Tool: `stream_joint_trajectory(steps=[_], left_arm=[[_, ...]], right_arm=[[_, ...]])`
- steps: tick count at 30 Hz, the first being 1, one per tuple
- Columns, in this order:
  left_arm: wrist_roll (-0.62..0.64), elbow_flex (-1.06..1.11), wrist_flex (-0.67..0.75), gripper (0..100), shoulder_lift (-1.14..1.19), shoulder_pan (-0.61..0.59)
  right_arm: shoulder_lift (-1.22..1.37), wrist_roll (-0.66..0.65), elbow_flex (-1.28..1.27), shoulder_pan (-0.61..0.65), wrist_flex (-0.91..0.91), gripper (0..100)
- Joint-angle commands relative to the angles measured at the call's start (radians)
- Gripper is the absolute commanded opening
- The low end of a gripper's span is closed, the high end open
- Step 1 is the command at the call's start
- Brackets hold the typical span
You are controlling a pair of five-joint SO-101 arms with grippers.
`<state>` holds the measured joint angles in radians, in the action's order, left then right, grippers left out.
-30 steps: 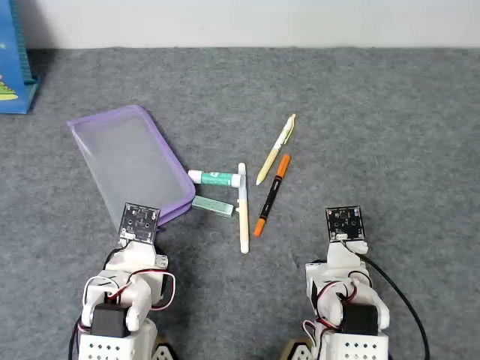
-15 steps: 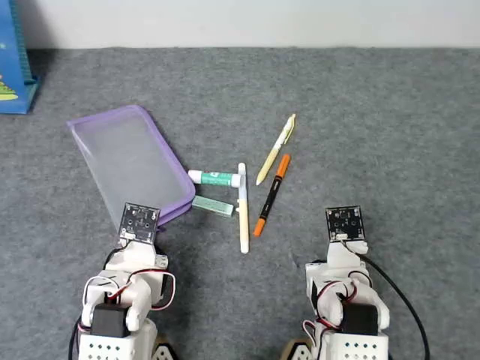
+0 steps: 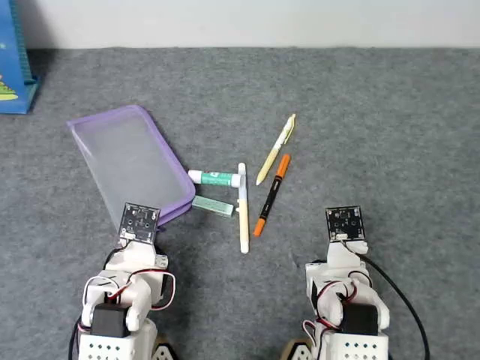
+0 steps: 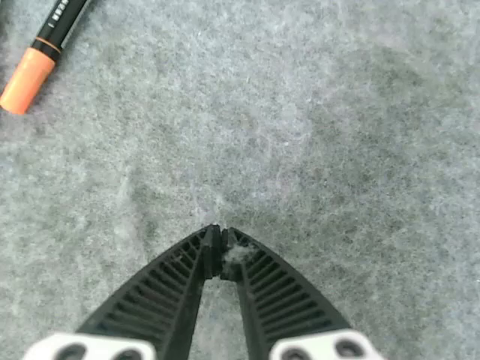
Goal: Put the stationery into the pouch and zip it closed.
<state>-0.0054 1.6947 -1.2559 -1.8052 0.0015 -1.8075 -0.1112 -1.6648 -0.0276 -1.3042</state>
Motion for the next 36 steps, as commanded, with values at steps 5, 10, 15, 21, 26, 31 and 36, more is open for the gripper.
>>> stream_joint_trajectory(steps=[5, 10, 15, 21, 26, 31, 36], left_arm=[[0.006, -0.012, -0.003, 1, -0.011, -0.002], [0.006, -0.012, -0.003, 1, -0.011, 0.006], [0.003, -0.013, -0.003, 1, -0.011, -0.006], [0.003, -0.079, 0.018, 2, -0.012, -0.239], [0.003, -0.125, 0.021, 2, -0.012, -0.511], [0.002, -0.125, 0.061, 2, -0.012, -0.635], [-0.046, -0.127, 0.101, 2, -0.012, -0.752]], right_arm=[[-0.005, -0.002, -0.018, -0.002, -0.005, 0.9], [-0.005, 0.002, -0.018, -0.002, -0.005, 0.9], [-0.005, 0.002, -0.018, 0.065, -0.005, 0.9], [-0.005, -0.002, -0.018, 0.09, -0.005, 0.9], [-0.005, -0.003, -0.018, 0.088, -0.005, 0.9], [-0.007, -0.003, 0.003, 0.088, -0.004, 0.9], [-0.007, -0.003, 0.035, 0.09, 0.07, 0.9]])
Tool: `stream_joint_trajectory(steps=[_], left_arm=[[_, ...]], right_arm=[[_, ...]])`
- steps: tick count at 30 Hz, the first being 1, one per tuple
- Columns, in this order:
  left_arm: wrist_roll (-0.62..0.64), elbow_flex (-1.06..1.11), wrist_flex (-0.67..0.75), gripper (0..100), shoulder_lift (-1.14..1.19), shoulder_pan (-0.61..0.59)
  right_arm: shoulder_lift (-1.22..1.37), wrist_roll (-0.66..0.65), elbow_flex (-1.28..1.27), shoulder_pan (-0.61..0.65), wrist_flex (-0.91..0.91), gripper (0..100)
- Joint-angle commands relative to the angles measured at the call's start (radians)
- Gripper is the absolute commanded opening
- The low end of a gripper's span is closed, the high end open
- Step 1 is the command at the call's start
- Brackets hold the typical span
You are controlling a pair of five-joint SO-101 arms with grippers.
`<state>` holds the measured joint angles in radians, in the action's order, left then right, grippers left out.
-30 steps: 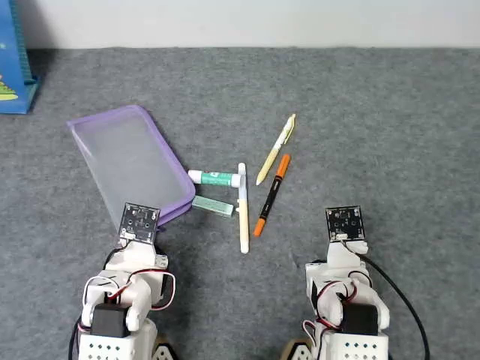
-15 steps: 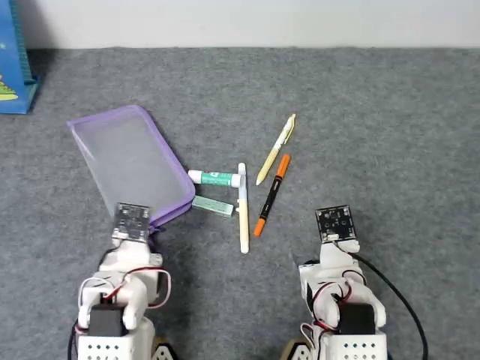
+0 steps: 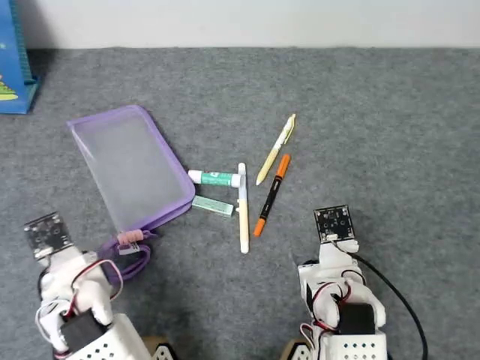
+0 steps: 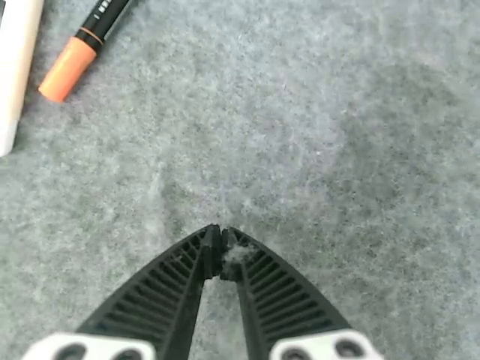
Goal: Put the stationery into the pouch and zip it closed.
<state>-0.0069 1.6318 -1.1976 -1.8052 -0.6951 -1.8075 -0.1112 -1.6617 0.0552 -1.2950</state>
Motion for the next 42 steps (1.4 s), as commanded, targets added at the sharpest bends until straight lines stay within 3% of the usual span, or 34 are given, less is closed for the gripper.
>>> stream_joint_trajectory(steps=[1, 7, 11, 16, 25, 29, 32, 42], left_arm=[[-0.074, -0.062, 0.044, 2, -0.012, -0.063], [-0.23, -0.051, 0.106, 2, -0.012, -0.066], [-0.247, -0.005, 0.226, 2, -0.009, -0.021], [-0.249, 0.053, 0.269, 2, -0.005, 0.08], [-0.298, 0.053, 0.178, 2, -0.005, 0.209], [-0.325, 0.013, 0.109, 2, -0.005, 0.209], [-0.354, -0.076, -0.018, 3, -0.003, 0.212], [-0.387, -0.266, -0.023, 8, 0.213, 0.16]], right_arm=[[-0.005, 0.0, 0.026, 0.007, 0.102, 0.9], [-0.005, 0.005, -0.021, 0.015, 0.28, 0.9], [-0.005, 0.006, -0.021, 0.015, 0.275, 0.9], [-0.005, 0.006, -0.021, 0.015, 0.222, 0.9], [-0.005, 0.006, -0.021, 0.008, 0.191, 0.9], [-0.005, 0.006, -0.021, 0.008, 0.191, 0.9], [-0.005, 0.006, -0.021, 0.008, 0.191, 0.9], [-0.004, 0.006, -0.021, 0.007, 0.191, 0.9]])
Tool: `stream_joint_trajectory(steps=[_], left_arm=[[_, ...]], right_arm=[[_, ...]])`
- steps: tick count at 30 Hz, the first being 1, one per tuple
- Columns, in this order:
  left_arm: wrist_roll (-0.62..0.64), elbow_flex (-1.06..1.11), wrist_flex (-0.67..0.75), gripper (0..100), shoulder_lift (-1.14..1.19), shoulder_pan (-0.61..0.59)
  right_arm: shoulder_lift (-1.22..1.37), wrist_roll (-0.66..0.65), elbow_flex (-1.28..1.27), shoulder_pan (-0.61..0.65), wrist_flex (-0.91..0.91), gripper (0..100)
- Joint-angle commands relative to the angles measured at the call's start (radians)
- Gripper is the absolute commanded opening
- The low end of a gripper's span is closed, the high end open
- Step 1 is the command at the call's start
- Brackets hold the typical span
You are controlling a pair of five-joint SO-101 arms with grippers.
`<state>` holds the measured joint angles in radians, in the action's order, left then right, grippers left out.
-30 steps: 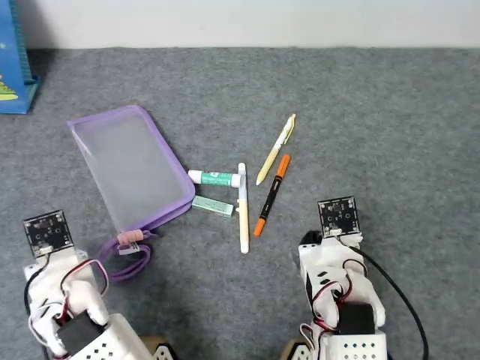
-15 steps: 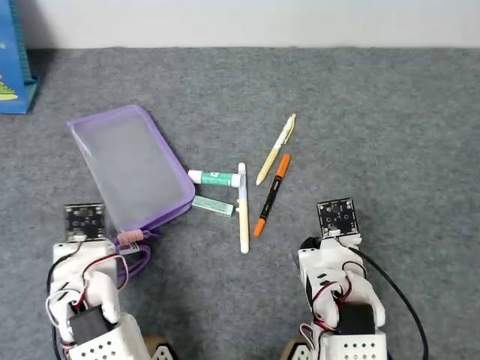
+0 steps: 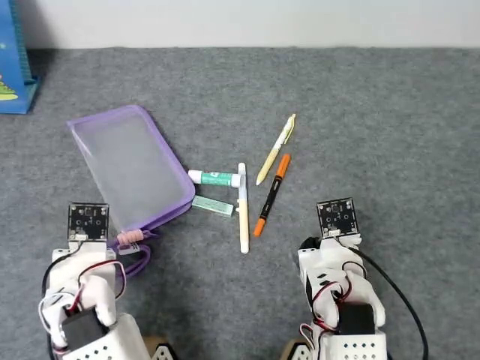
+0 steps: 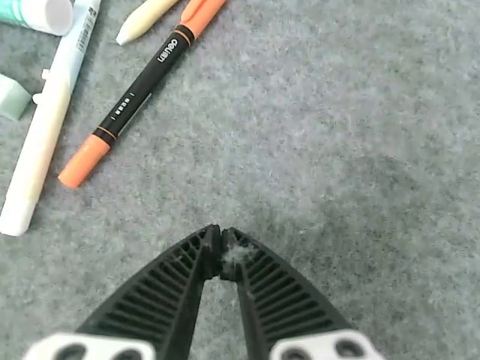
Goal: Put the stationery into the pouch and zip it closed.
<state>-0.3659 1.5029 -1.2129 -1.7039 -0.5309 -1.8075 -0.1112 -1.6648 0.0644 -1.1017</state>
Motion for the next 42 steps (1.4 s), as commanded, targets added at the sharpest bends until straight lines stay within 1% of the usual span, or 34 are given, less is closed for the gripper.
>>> stream_joint_trajectory(steps=[1, 6, 11, 14, 17, 20, 22, 24, 27, 30, 34, 39, 40, 42], left_arm=[[-0.028, -0.18, -0.009, 8, 0.161, -0.005], [-0.032, -0.384, -0.043, 8, 0.471, -0.005], [-0.078, -0.535, -0.034, 8, 0.821, -0.005], [-0.133, -0.611, -0.028, 8, 1.016, -0.005], [-0.147, -0.641, 0.071, 8, 1.18, -0.005], [-0.146, -0.638, 0.181, 5, 1.306, -0.003], [-0.147, -0.638, 0.204, 2, 1.364, 0.014], [-0.147, -0.63, 0.203, 1, 1.404, 0.054], [-0.146, -0.588, 0.193, 1, 1.415, 0.153], [-0.138, -0.538, 0.19, 1, 1.386, 0.285], [-0.018, -0.484, 0.178, 1, 1.293, 0.494], [0.101, -0.484, 0.092, 1, 1.149, 0.801], [0.124, -0.484, 0.087, 2, 1.119, 0.85], [0.172, -0.484, 0.084, 2, 1.059, 0.901]], right_arm=[[-0.004, 0.006, -0.018, -0.002, -0.002, 0.9], [-0.004, 0.006, -0.018, -0.002, -0.004, 0.9], [-0.004, 0.006, -0.018, -0.002, -0.004, 0.9], [-0.004, 0.005, -0.018, -0.002, -0.004, 0.9], [-0.004, 0.005, -0.018, -0.002, -0.004, 0.9], [-0.004, 0.005, -0.018, -0.002, -0.004, 0.9], [-0.004, 0.005, -0.018, -0.002, -0.004, 0.9], [-0.004, 0.003, -0.018, -0.002, -0.004, 0.9], [-0.004, 0.003, -0.018, -0.002, -0.004, 0.9], [-0.004, 0.003, -0.018, -0.002, -0.004, 0.9], [-0.004, 0.003, -0.018, -0.002, -0.004, 0.9], [-0.004, 0.003, -0.018, -0.002, -0.002, 0.9], [-0.004, 0.002, -0.018, -0.002, -0.002, 0.9], [-0.004, 0.0, -0.018, -0.004, -0.002, 0.9]])
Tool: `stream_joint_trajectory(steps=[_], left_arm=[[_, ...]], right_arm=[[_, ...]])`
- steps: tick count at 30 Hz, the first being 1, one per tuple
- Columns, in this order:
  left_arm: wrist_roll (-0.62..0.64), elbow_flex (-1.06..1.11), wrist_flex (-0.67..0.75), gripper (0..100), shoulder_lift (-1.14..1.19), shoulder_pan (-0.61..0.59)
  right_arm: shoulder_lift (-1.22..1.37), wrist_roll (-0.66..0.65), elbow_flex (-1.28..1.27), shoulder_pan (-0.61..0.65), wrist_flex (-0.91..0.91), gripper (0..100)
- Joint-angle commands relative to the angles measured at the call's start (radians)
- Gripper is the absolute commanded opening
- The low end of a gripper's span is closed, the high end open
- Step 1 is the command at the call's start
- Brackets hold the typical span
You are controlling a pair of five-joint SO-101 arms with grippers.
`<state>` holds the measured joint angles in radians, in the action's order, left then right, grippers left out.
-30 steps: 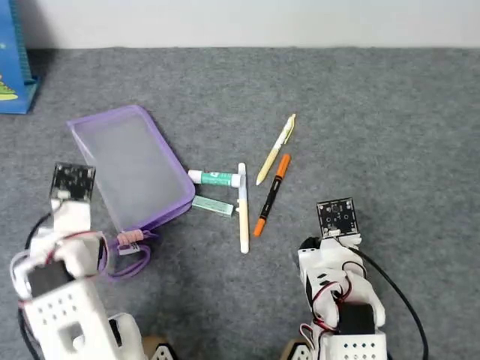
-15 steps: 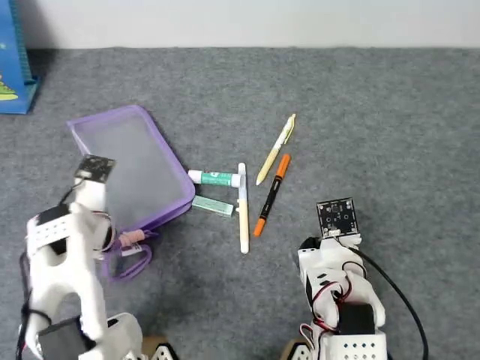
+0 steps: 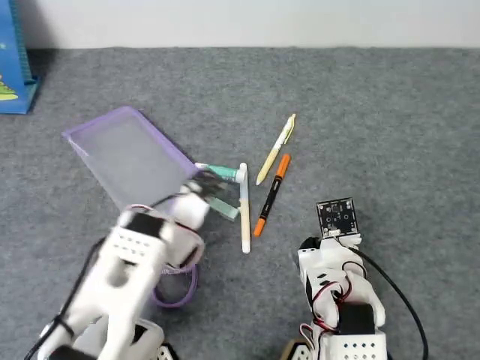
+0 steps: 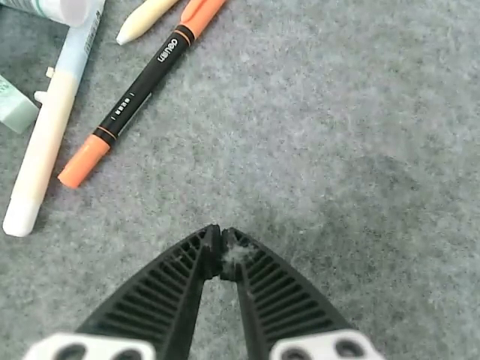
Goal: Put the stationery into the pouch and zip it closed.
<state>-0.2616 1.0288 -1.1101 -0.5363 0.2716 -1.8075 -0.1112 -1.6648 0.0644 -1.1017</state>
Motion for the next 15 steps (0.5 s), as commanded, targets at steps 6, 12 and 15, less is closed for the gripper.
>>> stream_joint_trajectory(steps=[6, 12, 15], left_arm=[[0.074, -0.035, -0.117, 14, -0.29, -0.058], [0.068, -0.116, -0.259, 22, -0.491, -0.422], [0.038, -0.101, -0.293, 22, -0.578, -0.554]], right_arm=[[-0.004, -0.003, -0.018, -0.004, 0.005, 0.9], [-0.005, -0.112, -0.018, -0.004, 0.007, 0.9], [-0.005, -0.261, -0.003, 0.005, -0.002, 0.9]])
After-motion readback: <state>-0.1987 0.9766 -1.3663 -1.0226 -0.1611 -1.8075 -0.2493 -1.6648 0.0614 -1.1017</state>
